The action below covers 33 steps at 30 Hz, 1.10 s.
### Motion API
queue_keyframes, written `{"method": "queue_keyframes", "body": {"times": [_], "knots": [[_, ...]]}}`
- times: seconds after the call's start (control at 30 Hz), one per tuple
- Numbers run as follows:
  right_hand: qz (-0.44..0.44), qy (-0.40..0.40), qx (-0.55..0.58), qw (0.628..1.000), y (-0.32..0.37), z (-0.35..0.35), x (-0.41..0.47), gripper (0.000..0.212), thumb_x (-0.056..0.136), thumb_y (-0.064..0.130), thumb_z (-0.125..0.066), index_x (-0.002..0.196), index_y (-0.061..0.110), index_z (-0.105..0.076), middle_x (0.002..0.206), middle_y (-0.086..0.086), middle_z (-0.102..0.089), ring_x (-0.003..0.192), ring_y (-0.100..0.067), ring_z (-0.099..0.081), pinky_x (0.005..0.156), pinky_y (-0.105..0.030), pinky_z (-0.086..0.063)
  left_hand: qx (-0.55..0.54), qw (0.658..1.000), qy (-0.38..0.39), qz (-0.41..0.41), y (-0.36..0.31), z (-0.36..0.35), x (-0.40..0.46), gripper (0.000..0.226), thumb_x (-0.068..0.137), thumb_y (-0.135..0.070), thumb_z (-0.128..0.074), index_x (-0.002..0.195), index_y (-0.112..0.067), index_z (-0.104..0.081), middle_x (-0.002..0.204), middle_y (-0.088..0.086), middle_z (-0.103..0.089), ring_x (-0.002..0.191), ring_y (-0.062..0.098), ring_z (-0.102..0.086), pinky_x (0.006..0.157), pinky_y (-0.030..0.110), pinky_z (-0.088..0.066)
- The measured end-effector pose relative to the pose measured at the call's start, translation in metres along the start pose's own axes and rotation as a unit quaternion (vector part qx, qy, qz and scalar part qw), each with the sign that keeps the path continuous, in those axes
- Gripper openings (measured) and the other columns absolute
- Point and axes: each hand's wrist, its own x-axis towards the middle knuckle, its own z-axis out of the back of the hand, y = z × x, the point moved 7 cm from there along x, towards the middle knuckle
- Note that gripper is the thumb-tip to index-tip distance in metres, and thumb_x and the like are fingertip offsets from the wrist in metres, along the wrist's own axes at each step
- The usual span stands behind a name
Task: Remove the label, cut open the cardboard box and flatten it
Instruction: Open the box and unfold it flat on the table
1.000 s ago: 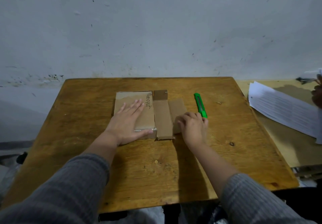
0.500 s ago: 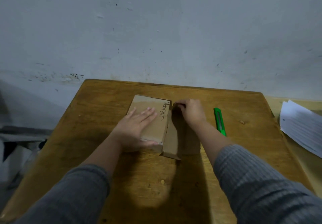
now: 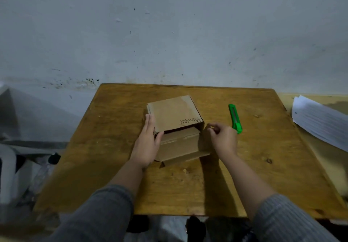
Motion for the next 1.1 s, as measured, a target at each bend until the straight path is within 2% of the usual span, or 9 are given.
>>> {"method": "queue_keyframes", "body": {"times": [0.2, 0.27, 0.37, 0.43, 0.57, 0.67, 0.93, 1.03, 1.1], "knots": [[0.010, -0.010, 0.029, 0.999, -0.013, 0.004, -0.063, 0.033, 0.086, 0.016, -0.066, 0.119, 0.022, -0.063, 0.108, 0.002, -0.068, 0.079, -0.007, -0.059, 0.065, -0.020, -0.051, -0.043, 0.999, -0.024, -0.014, 0.019, 0.002, -0.034, 0.068, 0.100, -0.015, -0.044, 0.153, -0.026, -0.001, 0.160, -0.010, -0.004, 0.135, 0.003, -0.028, 0.103, 0.019, -0.027], [0.075, -0.008, 0.012, 0.997, -0.001, 0.007, -0.070, 0.042, 0.085, 0.014, -0.067, 0.125, 0.023, -0.059, 0.118, 0.004, -0.065, 0.091, -0.010, -0.063, 0.078, -0.026, -0.056, -0.053, 0.999, -0.007, -0.010, 0.022, 0.002, -0.037, 0.067, 0.100, -0.010, -0.042, 0.153, -0.025, -0.004, 0.160, -0.011, -0.005, 0.118, -0.010, -0.028, 0.095, 0.010, -0.024], [0.170, -0.004, -0.042, 0.984, 0.022, 0.006, -0.070, 0.042, 0.084, 0.013, -0.067, 0.124, 0.022, -0.060, 0.128, 0.003, -0.061, 0.115, -0.014, -0.058, 0.099, -0.023, -0.041, -0.077, 0.997, 0.011, -0.006, 0.023, 0.003, -0.038, 0.065, 0.100, -0.009, -0.043, 0.153, -0.027, -0.008, 0.159, -0.015, -0.007, 0.109, -0.015, -0.029, 0.090, 0.001, -0.022], [0.219, 0.007, -0.104, 0.970, 0.033, 0.001, -0.067, 0.037, 0.086, 0.015, -0.065, 0.122, 0.022, -0.061, 0.129, 0.001, -0.061, 0.119, -0.017, -0.056, 0.100, -0.026, -0.041, -0.083, 0.996, 0.014, -0.012, 0.023, 0.004, -0.038, 0.066, 0.100, -0.010, -0.045, 0.153, -0.028, -0.010, 0.158, -0.016, -0.011, 0.114, -0.014, -0.031, 0.094, 0.003, -0.021], [0.279, 0.051, -0.203, 0.937, 0.034, -0.011, -0.061, 0.033, 0.090, 0.022, -0.059, 0.123, 0.022, -0.061, 0.132, 0.003, -0.059, 0.128, -0.016, -0.048, 0.105, -0.033, -0.042, -0.047, 0.998, -0.003, -0.032, 0.024, 0.008, -0.034, 0.071, 0.097, -0.015, -0.053, 0.152, -0.029, -0.011, 0.157, -0.011, -0.019, 0.139, 0.011, -0.030, 0.112, 0.028, -0.024], [0.286, 0.076, -0.224, 0.929, 0.031, -0.016, -0.063, 0.034, 0.091, 0.025, -0.057, 0.125, 0.024, -0.059, 0.136, 0.005, -0.055, 0.130, -0.014, -0.045, 0.105, -0.032, -0.041, -0.051, 0.998, -0.001, -0.030, 0.028, 0.008, -0.034, 0.072, 0.096, -0.015, -0.053, 0.152, -0.029, -0.011, 0.157, -0.011, -0.020, 0.139, 0.011, -0.030, 0.112, 0.026, -0.023], [0.247, -0.041, -0.074, 0.965, 0.046, 0.012, -0.061, 0.028, 0.087, 0.020, -0.063, 0.115, 0.021, -0.066, 0.128, -0.006, -0.061, 0.114, -0.018, -0.060, 0.097, -0.026, -0.046, -0.049, 0.997, 0.002, -0.054, 0.031, 0.008, -0.033, 0.072, 0.096, -0.015, -0.053, 0.152, -0.030, -0.012, 0.156, -0.013, -0.023, 0.137, 0.010, -0.035, 0.113, 0.031, -0.032], [0.168, -0.064, 0.054, 0.982, 0.052, 0.022, -0.055, 0.033, 0.088, 0.023, -0.062, 0.121, 0.020, -0.061, 0.121, 0.000, -0.065, 0.101, -0.009, -0.065, 0.080, -0.008, -0.048, -0.058, 0.997, -0.002, -0.050, 0.033, 0.009, -0.032, 0.071, 0.095, -0.015, -0.055, 0.152, -0.032, -0.015, 0.154, -0.009, -0.030, 0.138, 0.011, -0.035, 0.113, 0.035, -0.034], [0.119, -0.075, 0.137, 0.981, 0.055, 0.024, -0.052, 0.035, 0.089, 0.020, -0.061, 0.124, 0.020, -0.059, 0.120, 0.005, -0.065, 0.091, -0.014, -0.068, 0.072, -0.015, -0.053, -0.056, 0.997, -0.004, -0.053, 0.033, 0.008, -0.032, 0.072, 0.095, -0.016, -0.055, 0.151, -0.033, -0.014, 0.154, -0.010, -0.029, 0.138, 0.009, -0.034, 0.113, 0.032, -0.032]]}}
